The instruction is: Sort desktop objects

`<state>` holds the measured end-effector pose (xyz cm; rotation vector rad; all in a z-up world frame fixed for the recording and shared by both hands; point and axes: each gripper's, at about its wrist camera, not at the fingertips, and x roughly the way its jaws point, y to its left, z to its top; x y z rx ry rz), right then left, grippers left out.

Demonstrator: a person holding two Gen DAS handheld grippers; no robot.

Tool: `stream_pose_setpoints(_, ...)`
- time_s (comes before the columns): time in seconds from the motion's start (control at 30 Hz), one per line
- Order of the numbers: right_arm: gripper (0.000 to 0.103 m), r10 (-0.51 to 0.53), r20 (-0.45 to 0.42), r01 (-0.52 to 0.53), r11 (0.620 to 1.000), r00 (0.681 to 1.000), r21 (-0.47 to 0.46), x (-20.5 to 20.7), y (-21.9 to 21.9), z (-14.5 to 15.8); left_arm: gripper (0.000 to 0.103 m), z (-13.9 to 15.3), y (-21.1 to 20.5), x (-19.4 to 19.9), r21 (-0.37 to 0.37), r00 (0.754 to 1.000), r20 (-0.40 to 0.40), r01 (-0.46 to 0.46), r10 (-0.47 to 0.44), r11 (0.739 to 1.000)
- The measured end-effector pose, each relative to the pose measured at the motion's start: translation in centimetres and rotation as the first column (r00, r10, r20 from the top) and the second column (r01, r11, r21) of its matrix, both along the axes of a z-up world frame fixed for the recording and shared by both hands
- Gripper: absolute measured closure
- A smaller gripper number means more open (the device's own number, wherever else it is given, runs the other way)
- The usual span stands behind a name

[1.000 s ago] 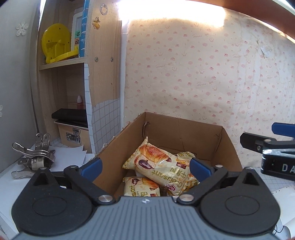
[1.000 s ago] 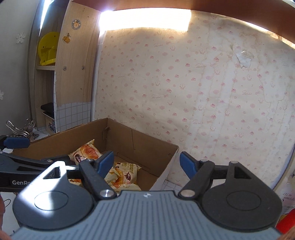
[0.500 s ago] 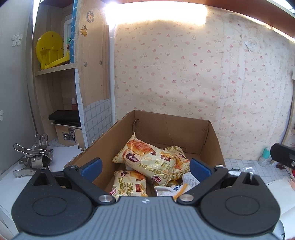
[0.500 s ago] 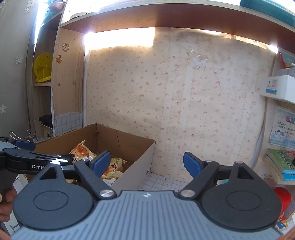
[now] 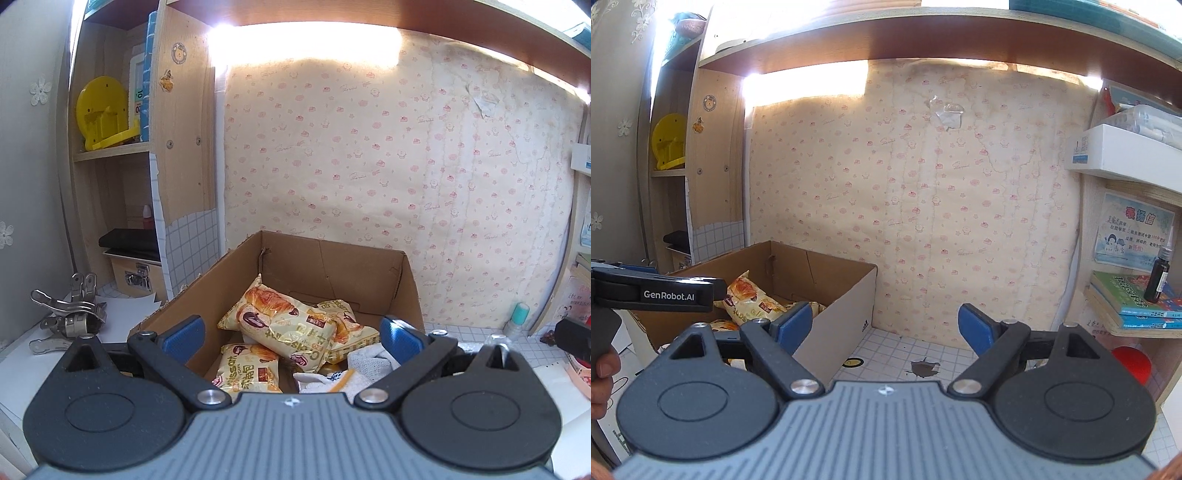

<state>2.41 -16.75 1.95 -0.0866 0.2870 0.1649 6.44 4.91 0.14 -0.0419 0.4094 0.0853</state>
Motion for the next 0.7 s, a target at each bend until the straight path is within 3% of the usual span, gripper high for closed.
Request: stream_pose_setpoints(0.7, 0.019, -0.019, -0.006, 0.019, 1.0, 1.0, -0.005, -0.93, -0.67, -0.18, 0.0, 0.21, 0.08, -0.48, -0.006, 1.0, 0.013, 0.016, -0.016, 1.0)
